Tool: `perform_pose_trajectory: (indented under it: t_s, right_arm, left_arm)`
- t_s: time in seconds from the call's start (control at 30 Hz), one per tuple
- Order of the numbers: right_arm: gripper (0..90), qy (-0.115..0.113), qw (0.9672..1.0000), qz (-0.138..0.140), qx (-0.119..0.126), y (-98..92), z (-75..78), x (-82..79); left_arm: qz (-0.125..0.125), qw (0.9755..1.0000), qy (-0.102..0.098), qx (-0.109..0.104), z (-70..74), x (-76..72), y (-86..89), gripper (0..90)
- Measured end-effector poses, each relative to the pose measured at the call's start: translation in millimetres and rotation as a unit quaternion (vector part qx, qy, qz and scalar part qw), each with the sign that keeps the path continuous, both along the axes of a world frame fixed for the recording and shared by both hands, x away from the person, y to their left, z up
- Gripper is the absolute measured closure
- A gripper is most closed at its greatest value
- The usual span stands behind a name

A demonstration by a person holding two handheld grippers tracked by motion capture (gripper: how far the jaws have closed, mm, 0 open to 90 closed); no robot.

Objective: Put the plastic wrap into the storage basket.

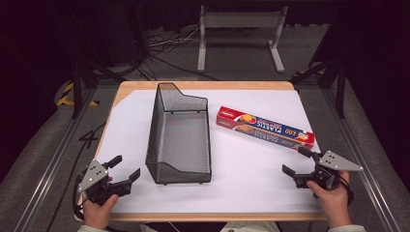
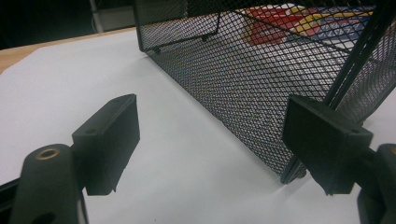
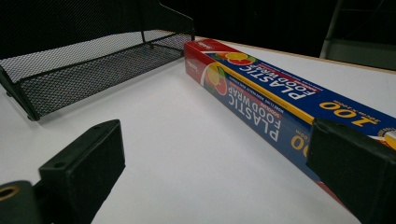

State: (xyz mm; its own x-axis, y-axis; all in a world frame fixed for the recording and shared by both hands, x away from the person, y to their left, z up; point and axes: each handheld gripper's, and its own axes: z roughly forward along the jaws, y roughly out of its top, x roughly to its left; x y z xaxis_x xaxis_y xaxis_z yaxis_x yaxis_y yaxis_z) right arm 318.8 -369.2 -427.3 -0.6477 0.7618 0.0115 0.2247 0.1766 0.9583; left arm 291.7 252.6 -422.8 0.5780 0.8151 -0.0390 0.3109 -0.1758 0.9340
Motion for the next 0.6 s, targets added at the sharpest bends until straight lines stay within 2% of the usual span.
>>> perform_pose_trajectory:
  t_s: [0.33, 0.47, 0.6]
  right_arm:
    - [3.7, -0.001, 1.0, 0.001, 0.0, 3.3, 0.6, -1.4]
    - [3.3, -0.006, 0.9999, 0.003, 0.013, 6.9, 10.4, -3.5]
    - [4.4, -0.014, 0.9997, 0.015, 0.011, 10.4, 24.6, -4.8]
  left_arm:
    - [-0.004, 1.0, -0.002, 0.0, 0.4, 1.9, -2.0, 20.0]
    - [-0.001, 1.0, -0.002, -0.002, 0.4, 1.0, -1.4, 20.0]
    - [0.001, 1.0, -0.001, 0.002, 0.1, -0.2, -1.8, 20.1]
